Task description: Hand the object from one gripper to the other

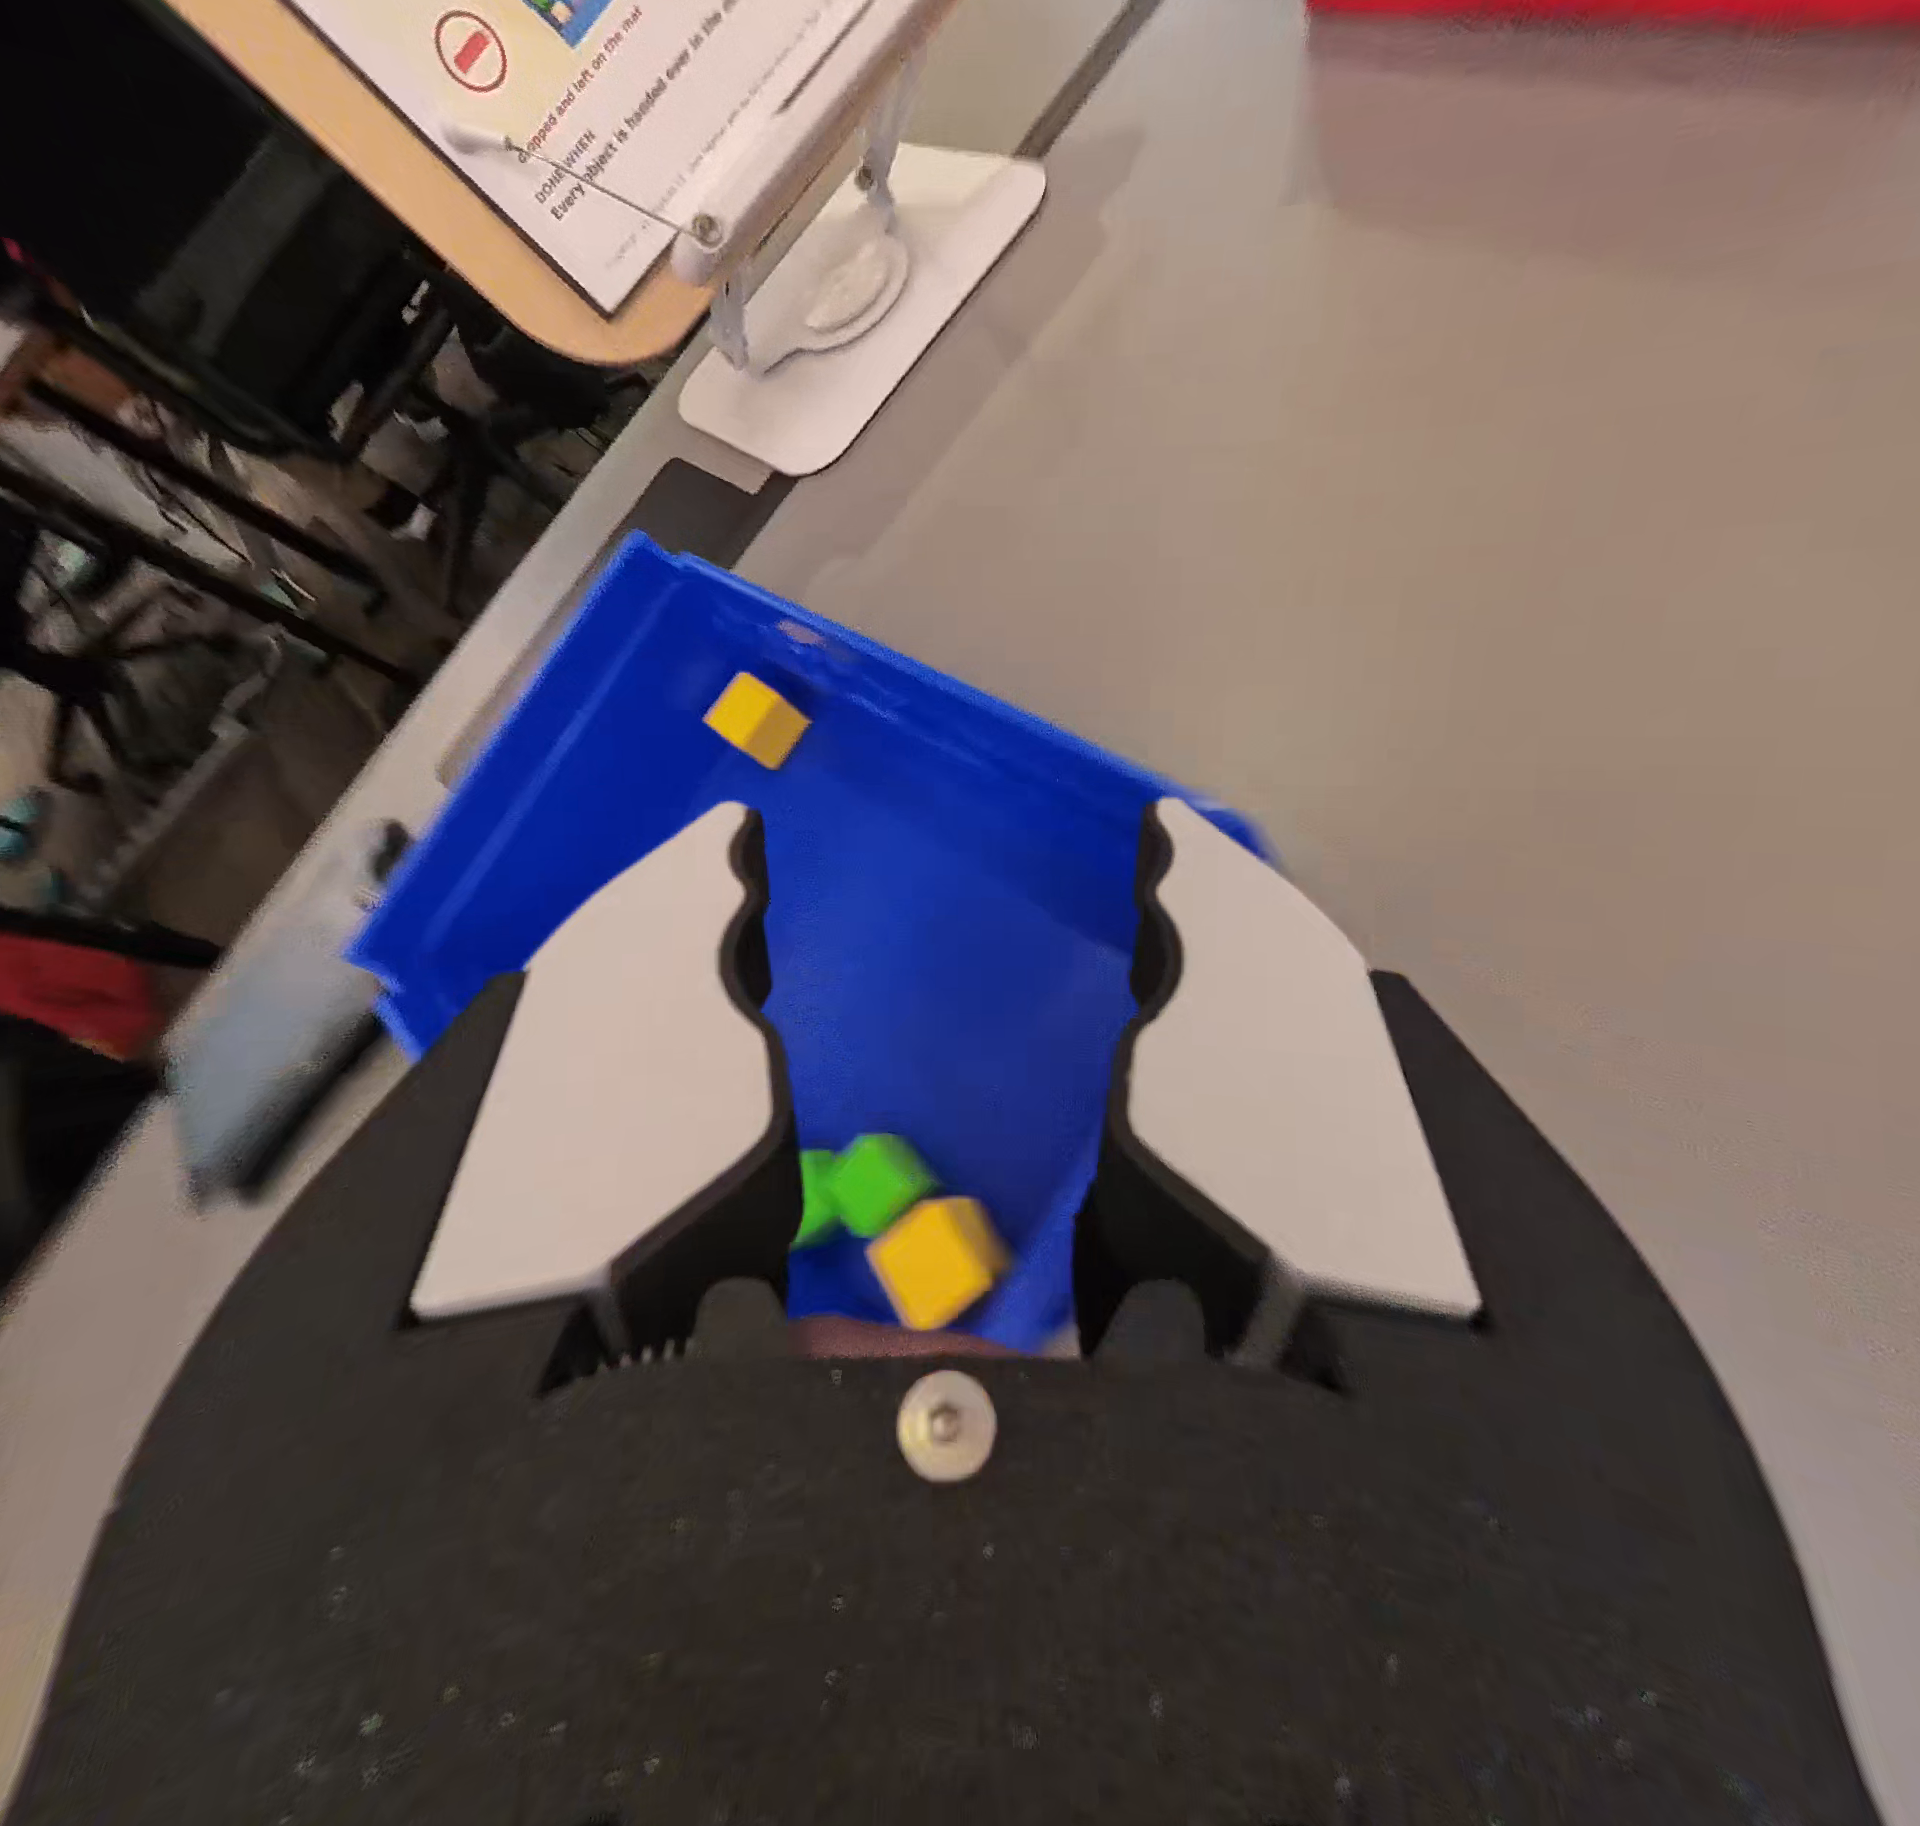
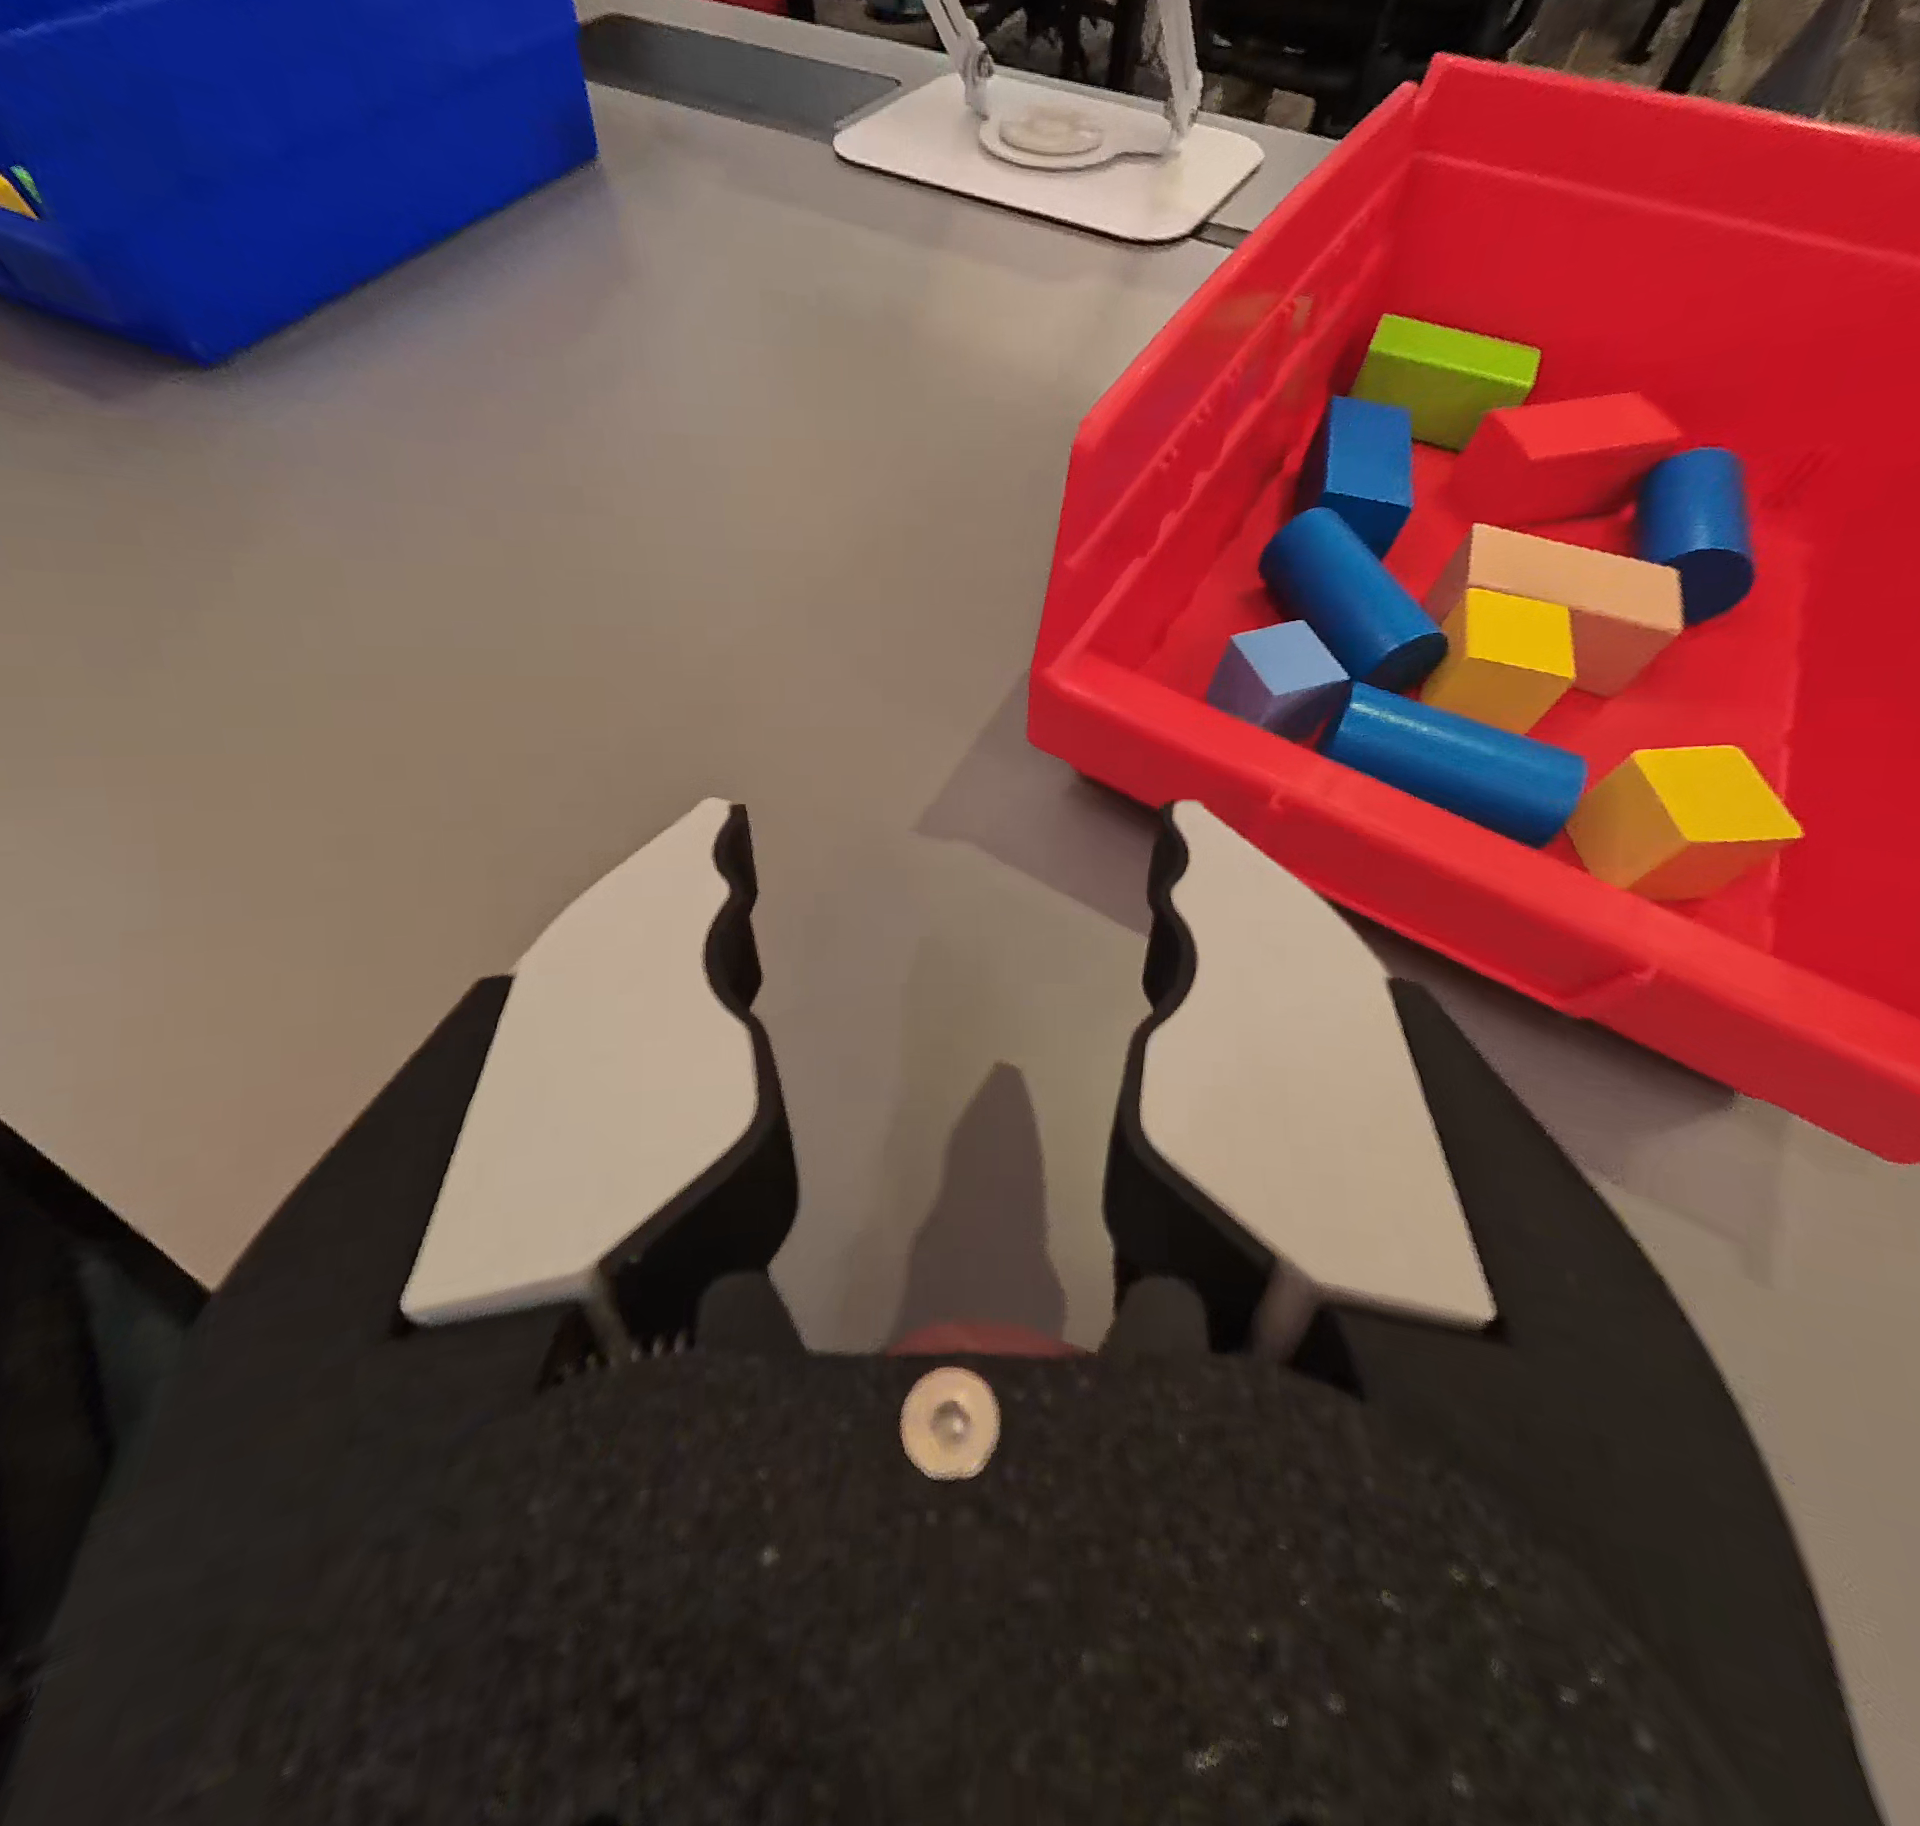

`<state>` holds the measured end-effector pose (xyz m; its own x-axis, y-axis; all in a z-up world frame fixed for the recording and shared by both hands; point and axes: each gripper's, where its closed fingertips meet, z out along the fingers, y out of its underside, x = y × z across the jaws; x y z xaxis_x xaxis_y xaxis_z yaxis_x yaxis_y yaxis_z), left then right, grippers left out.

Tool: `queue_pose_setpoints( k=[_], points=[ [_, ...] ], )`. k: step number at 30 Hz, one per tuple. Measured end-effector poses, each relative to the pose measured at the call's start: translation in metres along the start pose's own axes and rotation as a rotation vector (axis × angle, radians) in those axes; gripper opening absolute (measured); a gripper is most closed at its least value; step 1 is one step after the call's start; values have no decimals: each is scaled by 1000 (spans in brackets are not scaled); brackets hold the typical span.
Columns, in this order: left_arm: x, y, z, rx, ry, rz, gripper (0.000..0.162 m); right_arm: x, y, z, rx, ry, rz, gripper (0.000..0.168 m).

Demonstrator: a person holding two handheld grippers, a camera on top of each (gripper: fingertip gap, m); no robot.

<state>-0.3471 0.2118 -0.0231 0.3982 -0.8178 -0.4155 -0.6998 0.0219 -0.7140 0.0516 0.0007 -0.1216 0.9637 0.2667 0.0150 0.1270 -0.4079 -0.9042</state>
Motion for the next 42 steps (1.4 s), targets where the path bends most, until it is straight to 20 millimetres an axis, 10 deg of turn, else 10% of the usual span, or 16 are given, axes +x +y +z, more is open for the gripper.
queue_pose_setpoints(
  k=[12, 19, 24, 42],
  points=[
    [-71, 45, 158, -268, 259, 319, 60, 7, 7, 12, 5, -42, 110, 74],
    [-91, 70, 206, -342, 356, 334, 58, 14, 12, 20, -3, -28, 154, 74],
    [-88, 82, 224, -384, 451, 261, 42, 13, 8, 27, 4, -65, 188, 71],
    [-87, 84, 222, -405, 272, 323, 64, -7, 13, 15, 18, -188, 260, 67]
  ],
)
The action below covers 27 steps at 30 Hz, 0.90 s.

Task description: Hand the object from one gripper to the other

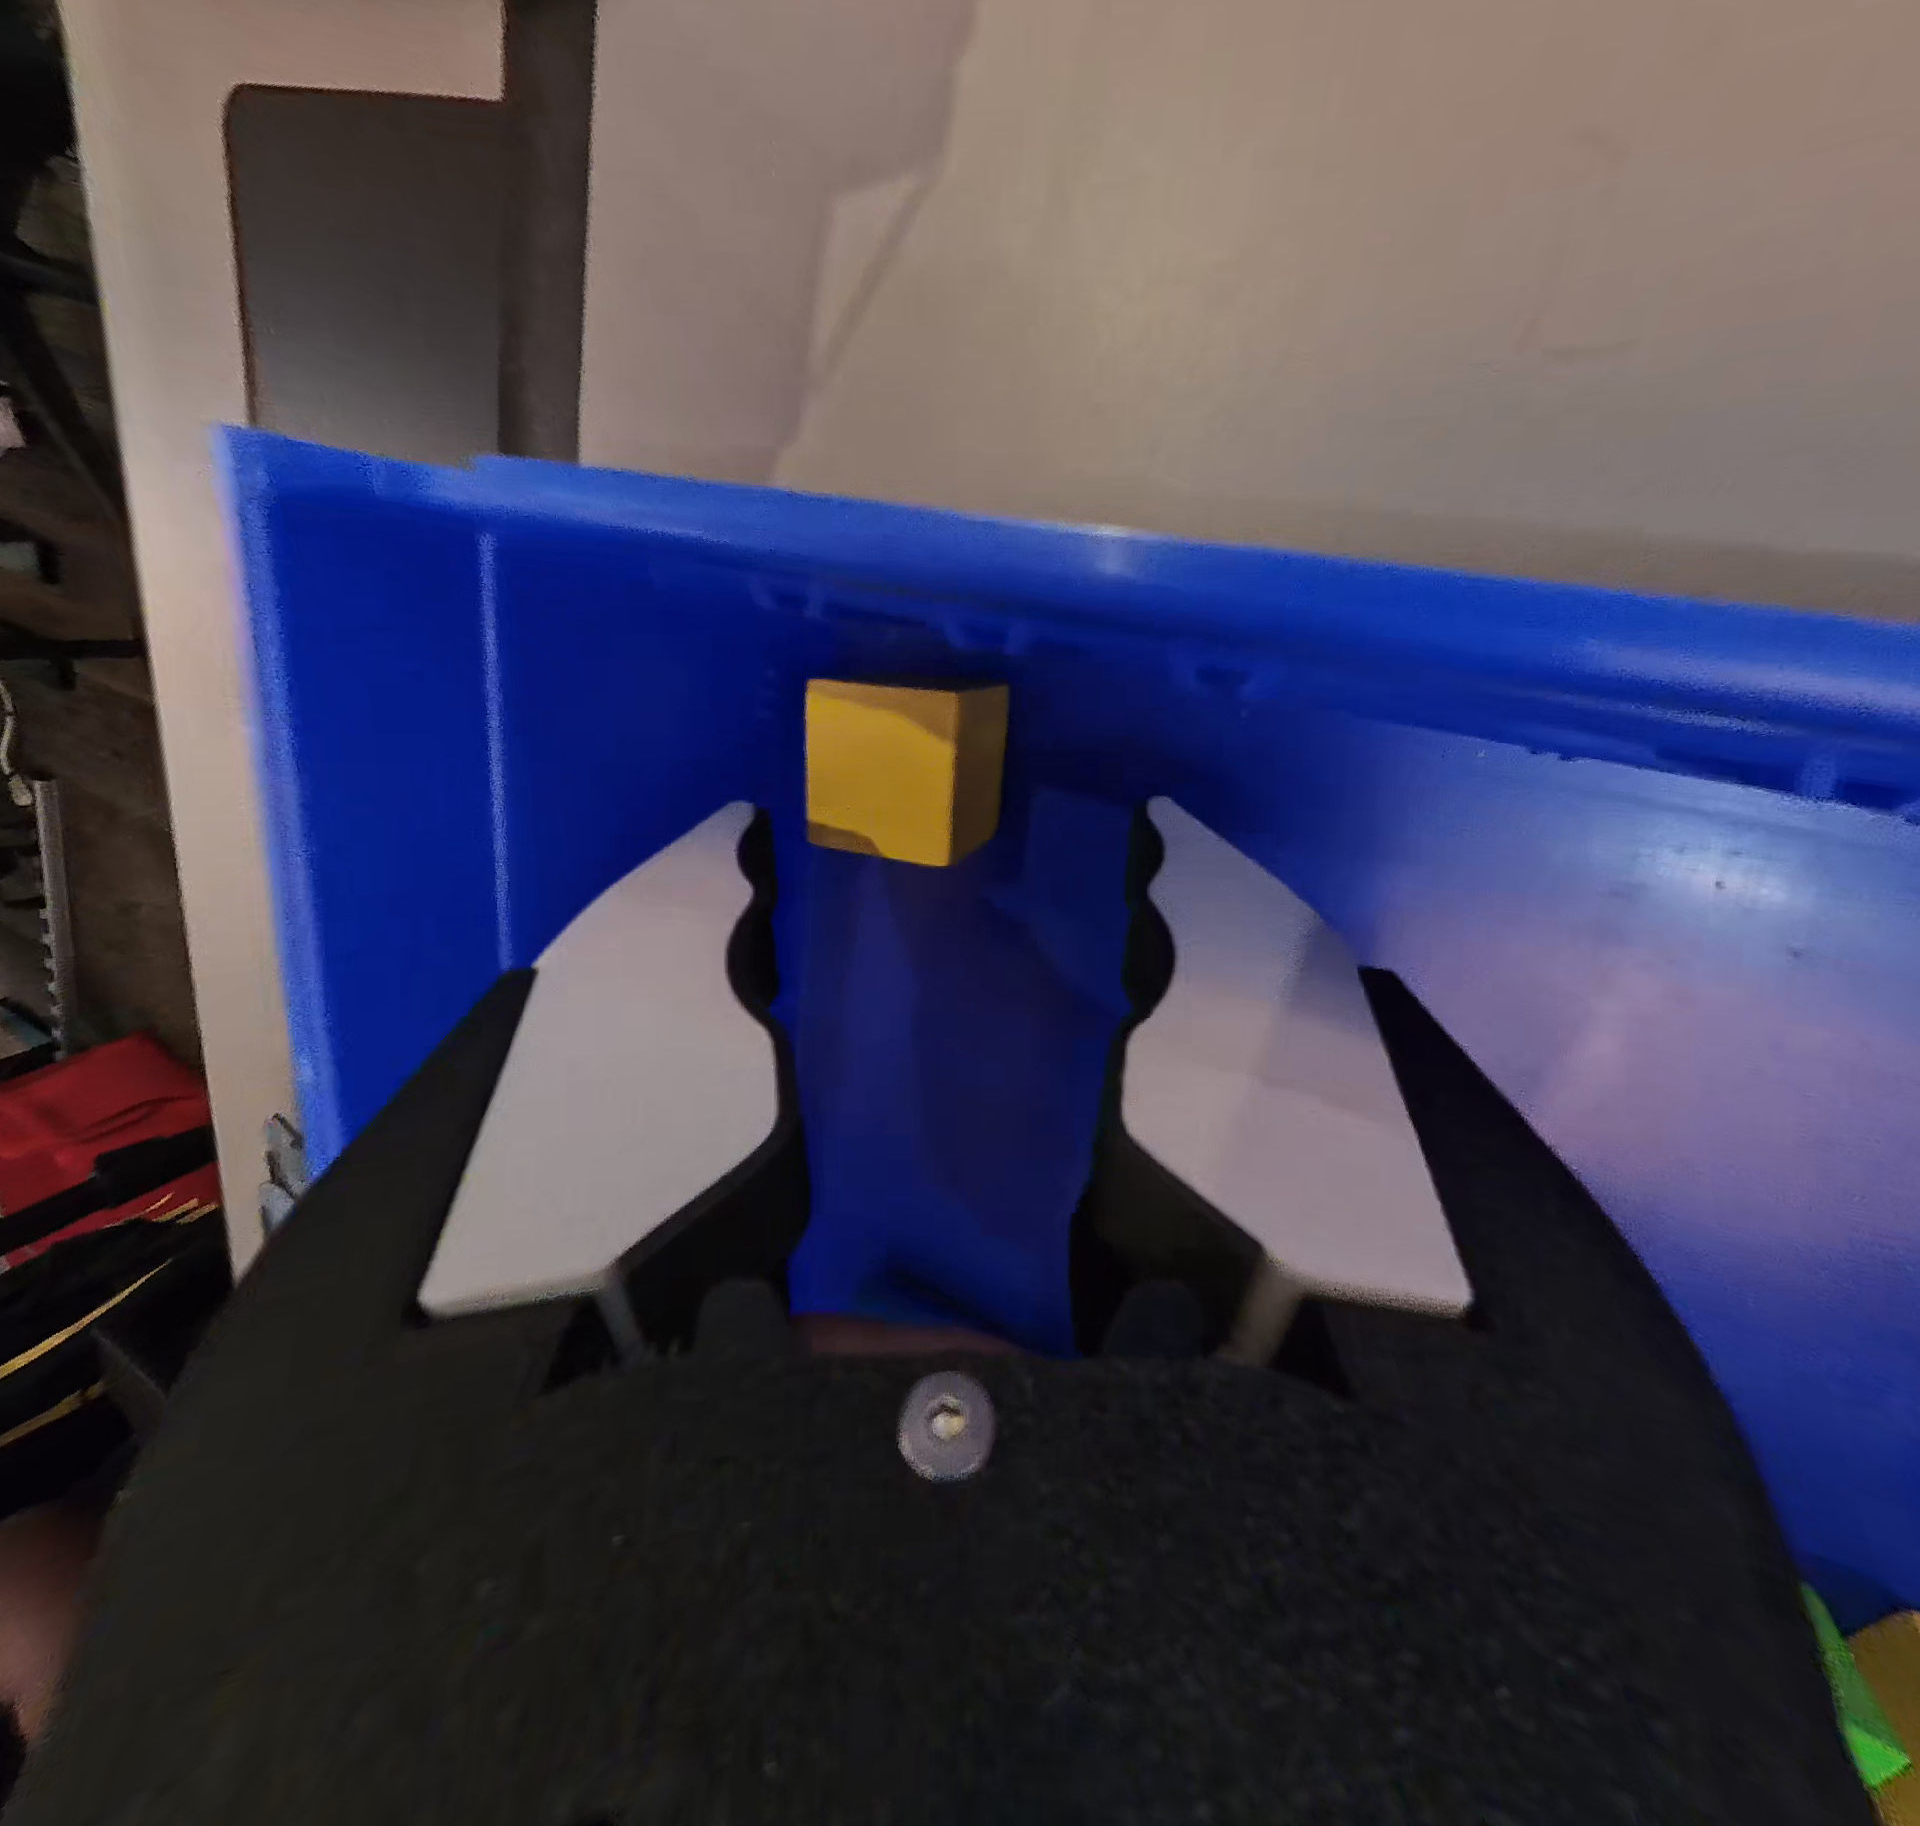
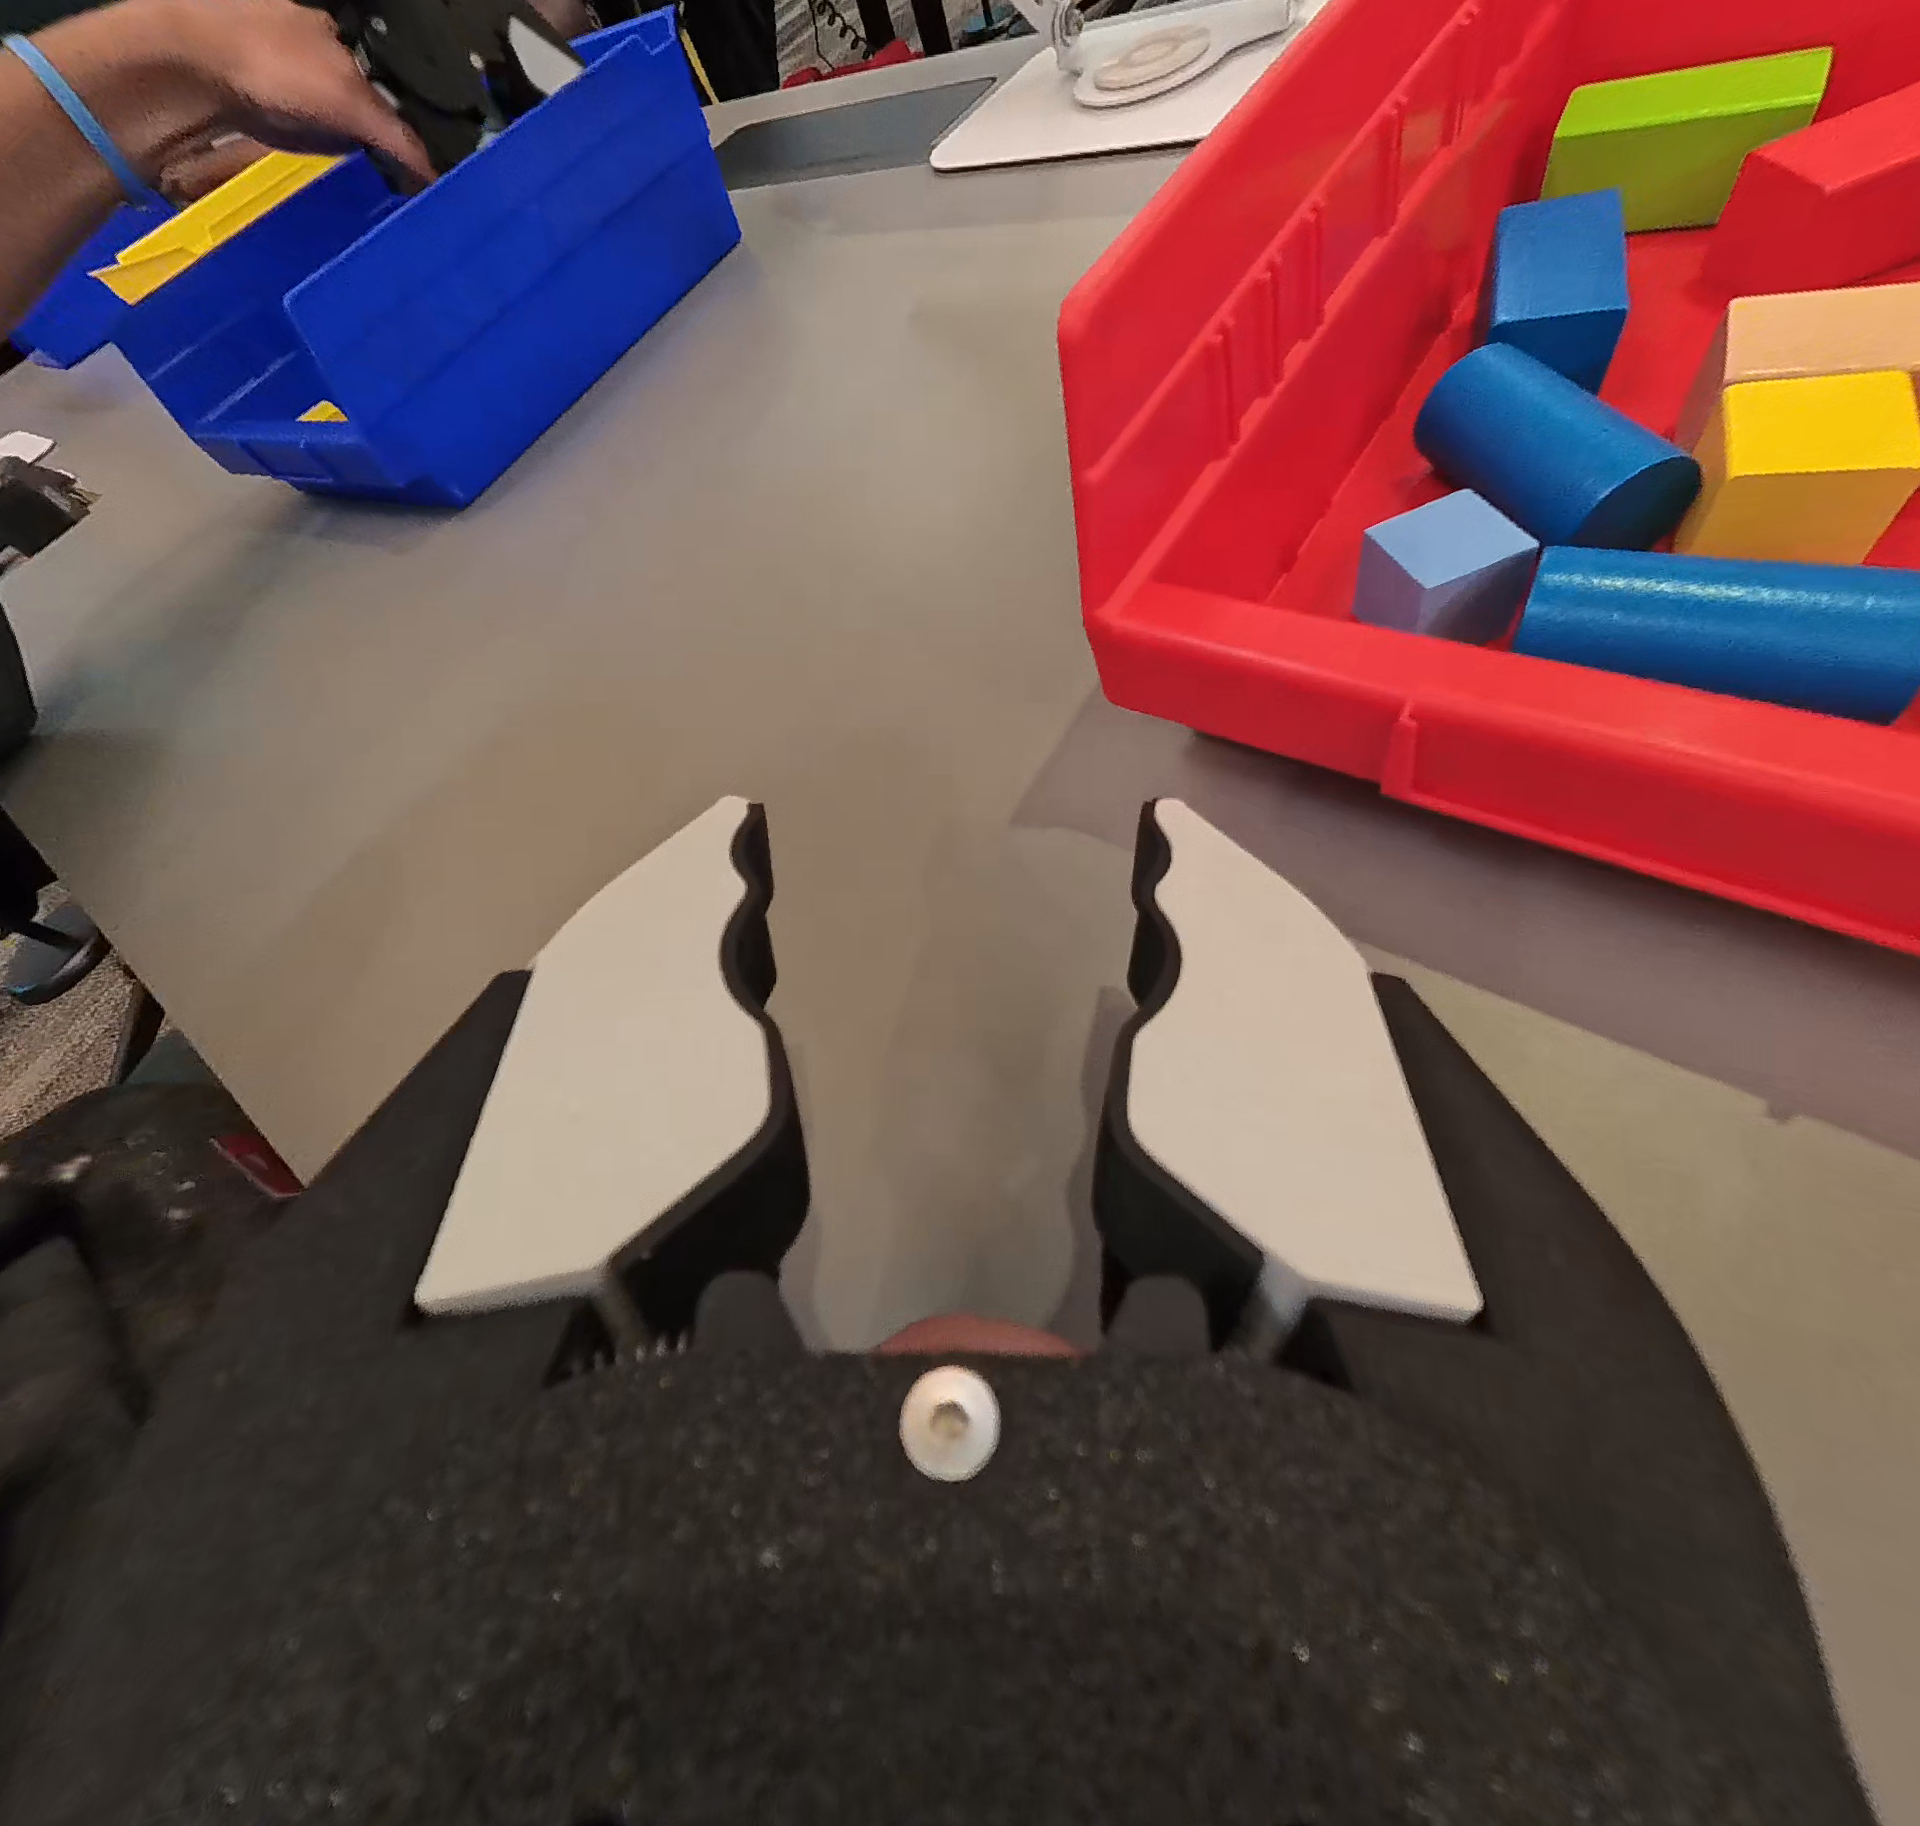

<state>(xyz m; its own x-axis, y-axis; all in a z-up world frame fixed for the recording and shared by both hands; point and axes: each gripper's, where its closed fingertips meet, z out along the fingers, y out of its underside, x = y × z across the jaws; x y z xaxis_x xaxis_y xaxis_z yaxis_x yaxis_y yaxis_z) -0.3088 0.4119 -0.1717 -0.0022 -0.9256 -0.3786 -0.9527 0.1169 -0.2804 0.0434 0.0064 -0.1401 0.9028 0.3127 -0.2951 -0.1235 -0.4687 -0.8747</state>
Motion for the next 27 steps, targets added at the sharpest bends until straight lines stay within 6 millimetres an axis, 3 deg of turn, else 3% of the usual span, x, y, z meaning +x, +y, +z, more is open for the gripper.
queue_pose_setpoints(
  k=[4, 10, 11, 18, 22, 27],
  points=[
    [-7, -7, -3, 9, 32, -40, 57, -5, 1, 3, -12, -19, -4, 67],
    [-3, 0, 20, -63, 85, -56, 50, -11, 9, 10, -63, -41, -35, 67],
    [-2, -5, 21, -28, 98, -73, 37, -11, 10, 10, -69, -43, -35, 67],
    [-2, -1, 17, -47, 74, -67, 36, -12, 8, 10, -59, -61, -18, 65],
    [-6, -4, -21, 52, 5, -116, 36, -14, 3, 8, -52, -64, -42, 65],
    [-3, -39, -109, 388, -159, -161, 36, -23, -24, 12, -37, -110, -107, 63]
  ],
)
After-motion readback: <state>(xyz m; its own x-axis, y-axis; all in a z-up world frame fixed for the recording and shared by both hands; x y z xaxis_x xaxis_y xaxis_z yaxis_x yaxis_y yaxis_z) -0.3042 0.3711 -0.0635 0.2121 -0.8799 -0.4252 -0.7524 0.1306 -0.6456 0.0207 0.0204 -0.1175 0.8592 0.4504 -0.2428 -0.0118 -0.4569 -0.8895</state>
